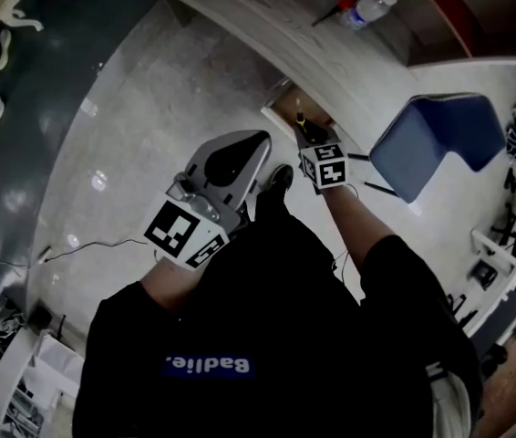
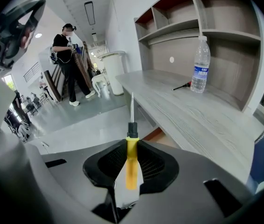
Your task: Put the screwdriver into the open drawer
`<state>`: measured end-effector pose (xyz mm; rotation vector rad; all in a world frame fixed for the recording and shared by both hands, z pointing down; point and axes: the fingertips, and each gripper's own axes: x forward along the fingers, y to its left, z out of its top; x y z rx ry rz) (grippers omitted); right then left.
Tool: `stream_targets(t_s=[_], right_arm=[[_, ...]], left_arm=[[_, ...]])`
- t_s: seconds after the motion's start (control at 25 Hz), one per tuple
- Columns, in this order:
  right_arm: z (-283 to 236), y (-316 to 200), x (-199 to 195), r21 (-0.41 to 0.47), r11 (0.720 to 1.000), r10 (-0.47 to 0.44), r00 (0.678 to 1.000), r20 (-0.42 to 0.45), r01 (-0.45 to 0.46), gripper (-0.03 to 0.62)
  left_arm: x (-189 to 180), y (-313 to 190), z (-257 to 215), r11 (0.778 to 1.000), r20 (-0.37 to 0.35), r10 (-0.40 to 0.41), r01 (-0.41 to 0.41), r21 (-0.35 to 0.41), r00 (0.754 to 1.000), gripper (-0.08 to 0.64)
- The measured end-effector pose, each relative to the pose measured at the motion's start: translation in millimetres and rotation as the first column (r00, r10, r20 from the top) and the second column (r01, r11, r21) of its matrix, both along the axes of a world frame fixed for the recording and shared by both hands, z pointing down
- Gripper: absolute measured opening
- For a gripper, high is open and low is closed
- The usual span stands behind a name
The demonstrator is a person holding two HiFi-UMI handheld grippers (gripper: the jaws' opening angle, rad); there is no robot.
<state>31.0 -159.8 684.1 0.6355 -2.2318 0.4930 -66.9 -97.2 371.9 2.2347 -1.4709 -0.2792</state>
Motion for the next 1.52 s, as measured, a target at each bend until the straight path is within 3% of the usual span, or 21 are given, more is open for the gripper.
stream_targets(t_s=[0.72,1.52], right_arm=[[88,-20,10,-0.079,0.993,0.079,0.983,-0.163,-0.093,0.091],[160,-35,20,-0.131,0.983,0.076,0.940,-0.333,-0.126,0.091]], left_arm=[[-37,4,32,0.999,0.003,-0.026,0.026,-0.047,1.000,0.002],[-60,-3,60,0.995,-0.001,-0.055,0.055,-0.086,0.998,0.002]])
